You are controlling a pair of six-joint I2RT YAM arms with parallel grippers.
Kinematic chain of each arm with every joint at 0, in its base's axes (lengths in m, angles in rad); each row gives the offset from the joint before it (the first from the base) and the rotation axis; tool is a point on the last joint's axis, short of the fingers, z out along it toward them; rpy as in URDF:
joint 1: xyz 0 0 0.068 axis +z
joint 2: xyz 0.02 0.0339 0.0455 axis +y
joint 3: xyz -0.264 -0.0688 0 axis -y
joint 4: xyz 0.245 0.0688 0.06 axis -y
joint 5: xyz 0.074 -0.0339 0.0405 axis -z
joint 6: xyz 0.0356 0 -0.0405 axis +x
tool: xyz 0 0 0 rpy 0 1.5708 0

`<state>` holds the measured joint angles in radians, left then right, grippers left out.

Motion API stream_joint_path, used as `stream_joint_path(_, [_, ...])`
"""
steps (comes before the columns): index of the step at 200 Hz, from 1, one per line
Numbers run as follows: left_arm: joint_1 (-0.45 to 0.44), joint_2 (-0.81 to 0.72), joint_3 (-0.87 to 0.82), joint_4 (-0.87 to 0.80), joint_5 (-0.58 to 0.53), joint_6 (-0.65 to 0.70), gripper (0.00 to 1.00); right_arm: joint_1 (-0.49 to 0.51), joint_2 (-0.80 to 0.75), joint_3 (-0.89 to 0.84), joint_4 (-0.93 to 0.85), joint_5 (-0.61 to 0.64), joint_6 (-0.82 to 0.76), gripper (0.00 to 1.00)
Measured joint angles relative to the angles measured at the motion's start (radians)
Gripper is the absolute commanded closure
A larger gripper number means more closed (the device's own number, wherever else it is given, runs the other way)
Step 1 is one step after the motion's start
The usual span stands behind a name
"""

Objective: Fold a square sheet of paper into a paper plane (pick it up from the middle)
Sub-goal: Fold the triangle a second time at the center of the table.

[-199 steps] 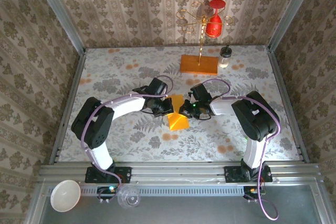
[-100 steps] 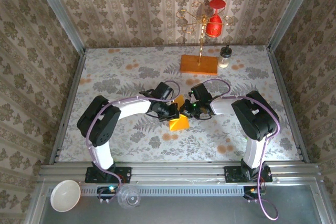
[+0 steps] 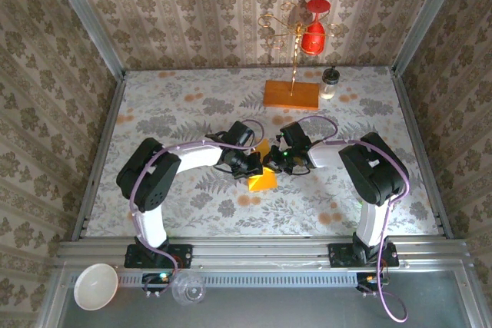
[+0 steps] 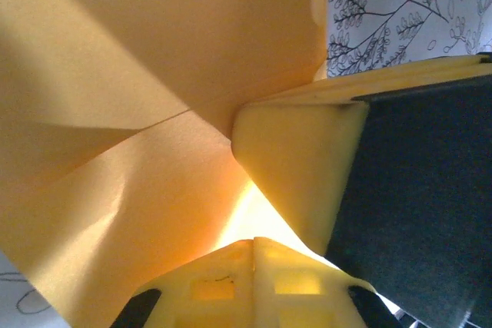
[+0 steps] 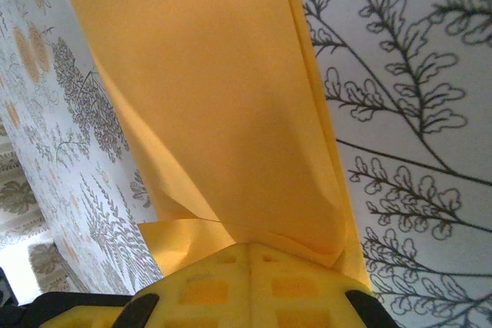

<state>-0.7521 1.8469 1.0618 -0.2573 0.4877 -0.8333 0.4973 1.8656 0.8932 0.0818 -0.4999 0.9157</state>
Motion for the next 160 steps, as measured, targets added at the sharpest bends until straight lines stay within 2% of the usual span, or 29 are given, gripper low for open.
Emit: stream_joint_path(160, [0.0,0.016,-0.032,0.038,-0.002,0.003,1.0,-0.004,0.006,0.0,-0.005,-0.01,0.003,0.96])
